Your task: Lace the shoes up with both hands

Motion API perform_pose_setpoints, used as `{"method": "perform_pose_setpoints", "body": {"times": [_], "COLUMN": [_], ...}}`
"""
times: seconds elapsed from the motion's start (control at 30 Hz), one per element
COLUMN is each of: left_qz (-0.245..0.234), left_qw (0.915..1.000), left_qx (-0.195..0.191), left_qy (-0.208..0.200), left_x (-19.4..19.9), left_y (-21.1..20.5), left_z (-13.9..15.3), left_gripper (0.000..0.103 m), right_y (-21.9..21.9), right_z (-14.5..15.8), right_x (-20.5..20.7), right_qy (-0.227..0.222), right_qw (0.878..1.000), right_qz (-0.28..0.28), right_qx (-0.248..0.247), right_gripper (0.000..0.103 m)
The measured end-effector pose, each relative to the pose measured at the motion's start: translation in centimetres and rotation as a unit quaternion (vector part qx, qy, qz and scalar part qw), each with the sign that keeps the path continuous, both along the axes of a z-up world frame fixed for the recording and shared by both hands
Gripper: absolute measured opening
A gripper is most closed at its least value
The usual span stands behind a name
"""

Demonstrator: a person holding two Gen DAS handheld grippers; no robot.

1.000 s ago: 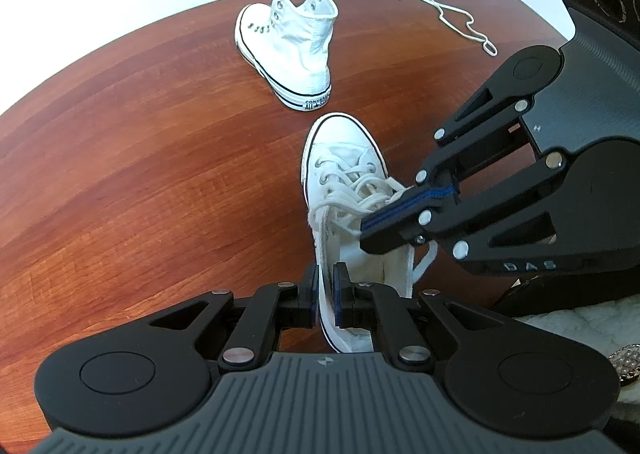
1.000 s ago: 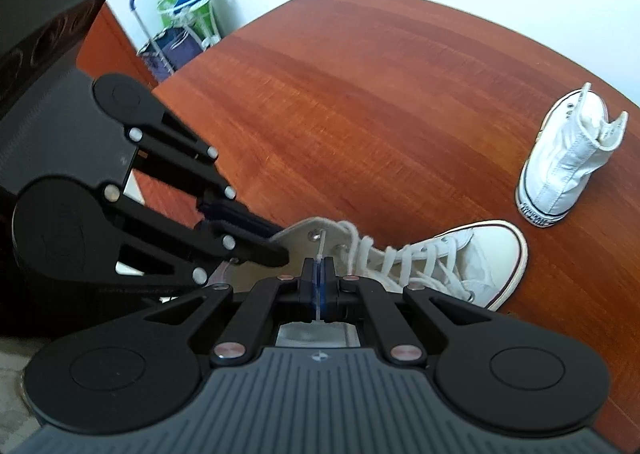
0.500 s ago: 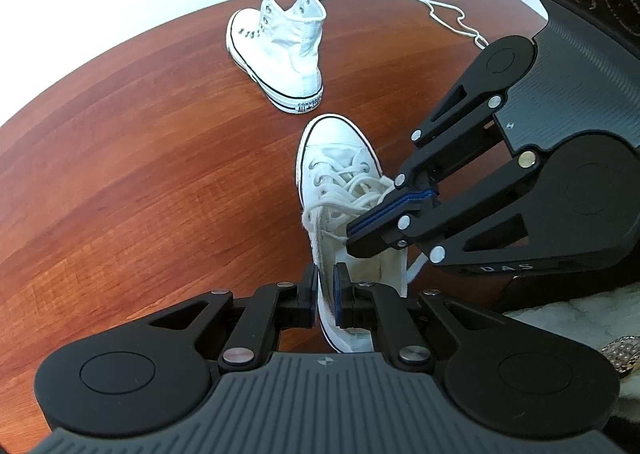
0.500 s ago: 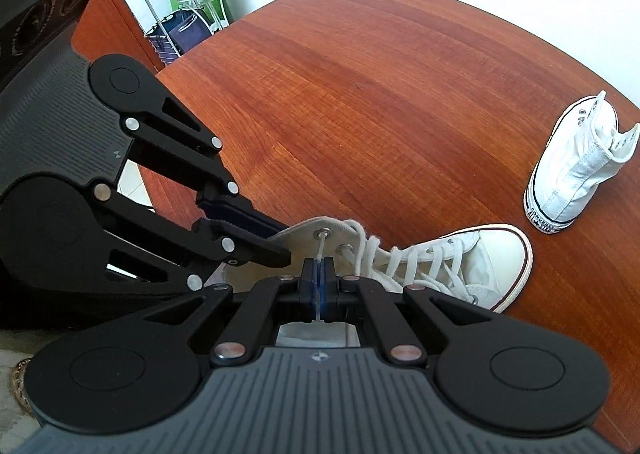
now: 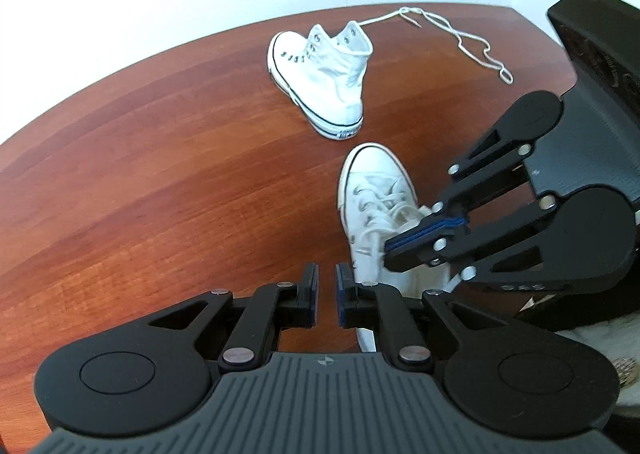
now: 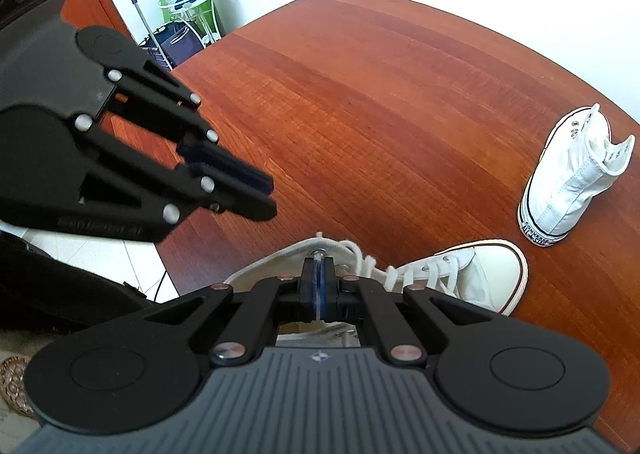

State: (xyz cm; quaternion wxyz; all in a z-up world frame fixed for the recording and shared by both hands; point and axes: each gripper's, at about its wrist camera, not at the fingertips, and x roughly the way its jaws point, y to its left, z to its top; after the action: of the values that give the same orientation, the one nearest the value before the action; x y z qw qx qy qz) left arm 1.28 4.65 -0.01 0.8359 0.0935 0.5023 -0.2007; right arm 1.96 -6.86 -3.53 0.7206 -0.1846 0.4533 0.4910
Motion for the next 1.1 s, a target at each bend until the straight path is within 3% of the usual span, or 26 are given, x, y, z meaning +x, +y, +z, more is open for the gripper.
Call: {"method": "perform_pose_setpoints", "body": {"times": [0.2,0.37,0.5,0.6,0.9,0.97,1.1], "left_qz": [-0.07,-0.168,-0.253,-0.319,-0.39,-0.414,-0.436], "left_qw": [0.9973,0.9847,0.9645,0.9419,0.9102,0.8984,0.8863], "left_qx": [0.023,0.045,0.065,0.09,0.121,0.127,0.132], "left_qy": [0.002,-0.013,-0.038,-0.053,-0.069,-0.076,-0.081], "left_x": [0.6,0.5,0.4,0.3,0.2,-0.1,-0.3], "left_y": [-0.3,-1.2,-2.0,-2.8,-3.1,-3.2,-3.3], "left_z": [-1.1,-1.7,-2.0,-2.5,-2.9,-2.9,-2.9], "left_gripper": [0.011,0.011,0.011,0.011,0.011,0.011,0.011], "right_y": [0.1,0.1,0.1,0.0,0.0,0.1,0.2], "right_z": [0.1,0.3,0.3,0.3,0.3,0.3,0.3], "right_x": [-0.1,-0.1,-0.2,-0.2,-0.5,-0.6,-0.6], "right_qy": [0.0,0.002,0.004,0.006,0.009,0.01,0.011], "right_qw": [1.0,0.999,0.999,0.998,0.996,0.995,0.995], "right_qz": [-0.015,-0.039,-0.054,-0.067,-0.094,-0.098,-0.102], "right_qx": [-0.005,-0.003,-0.002,-0.003,-0.001,0.0,0.002], "right_gripper": [0.001,0.001,0.002,0.002,0.002,0.002,0.002]}}
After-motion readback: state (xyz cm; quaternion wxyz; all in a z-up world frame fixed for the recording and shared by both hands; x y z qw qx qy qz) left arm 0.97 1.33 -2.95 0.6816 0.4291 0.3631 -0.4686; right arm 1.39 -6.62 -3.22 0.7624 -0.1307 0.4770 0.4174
